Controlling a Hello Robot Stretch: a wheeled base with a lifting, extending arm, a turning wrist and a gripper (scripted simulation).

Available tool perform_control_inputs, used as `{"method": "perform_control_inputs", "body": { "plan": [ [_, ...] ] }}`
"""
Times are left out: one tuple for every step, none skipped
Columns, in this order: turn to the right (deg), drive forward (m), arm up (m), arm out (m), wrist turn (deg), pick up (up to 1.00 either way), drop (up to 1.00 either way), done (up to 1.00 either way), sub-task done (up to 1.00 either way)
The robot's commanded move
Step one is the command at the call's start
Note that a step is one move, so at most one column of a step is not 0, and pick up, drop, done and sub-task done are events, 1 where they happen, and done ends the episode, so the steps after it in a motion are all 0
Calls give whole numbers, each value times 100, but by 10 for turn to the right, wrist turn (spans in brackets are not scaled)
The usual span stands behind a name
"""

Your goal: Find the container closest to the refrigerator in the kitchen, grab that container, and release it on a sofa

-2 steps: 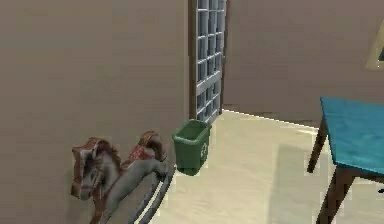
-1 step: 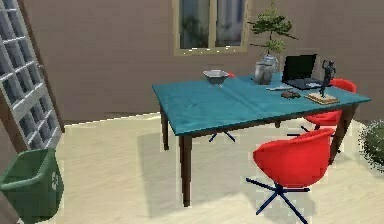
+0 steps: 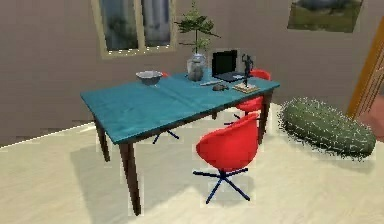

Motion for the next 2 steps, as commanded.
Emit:
{"method": "perform_control_inputs", "body": {
  "plan": [
    [-450,0,0,0,0,0,0,0,0],
    [-450,0,0,0,0,0,0,0,0]
  ]
}}
